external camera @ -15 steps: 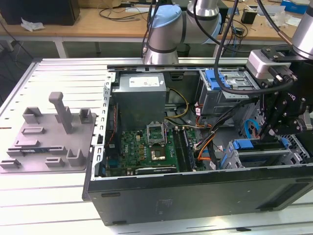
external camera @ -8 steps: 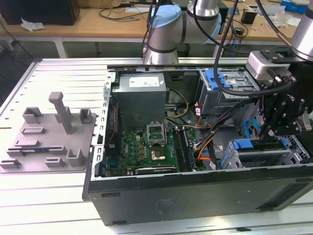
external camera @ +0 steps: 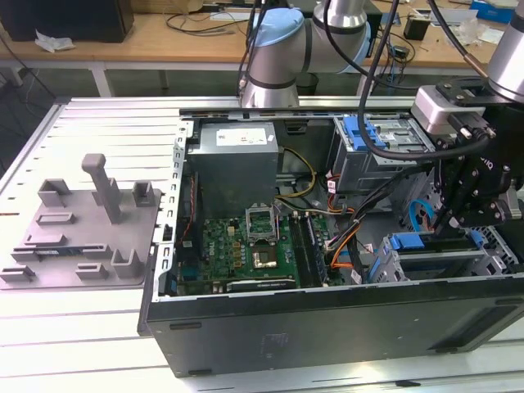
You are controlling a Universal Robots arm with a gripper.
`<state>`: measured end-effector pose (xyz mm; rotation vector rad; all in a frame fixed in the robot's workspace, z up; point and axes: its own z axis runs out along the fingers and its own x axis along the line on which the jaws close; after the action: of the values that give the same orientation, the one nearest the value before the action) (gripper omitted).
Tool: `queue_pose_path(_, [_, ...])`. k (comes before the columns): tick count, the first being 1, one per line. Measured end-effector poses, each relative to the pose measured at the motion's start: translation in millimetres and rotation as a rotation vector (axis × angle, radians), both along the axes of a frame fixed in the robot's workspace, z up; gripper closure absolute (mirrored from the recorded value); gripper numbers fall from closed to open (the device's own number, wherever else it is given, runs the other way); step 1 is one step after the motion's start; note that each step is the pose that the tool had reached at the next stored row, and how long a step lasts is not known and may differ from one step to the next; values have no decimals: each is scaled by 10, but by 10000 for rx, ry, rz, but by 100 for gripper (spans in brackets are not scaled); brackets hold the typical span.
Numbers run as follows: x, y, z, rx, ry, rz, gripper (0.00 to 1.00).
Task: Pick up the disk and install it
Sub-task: 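Insert the second disk wire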
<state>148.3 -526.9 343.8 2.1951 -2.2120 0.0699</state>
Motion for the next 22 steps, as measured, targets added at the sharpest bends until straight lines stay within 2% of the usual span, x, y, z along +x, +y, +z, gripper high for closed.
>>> queue_pose_path(9, [0, 0, 19, -5, 0, 0, 84])
queue_pose_path(22, [0, 7, -8, -1, 0, 0, 84])
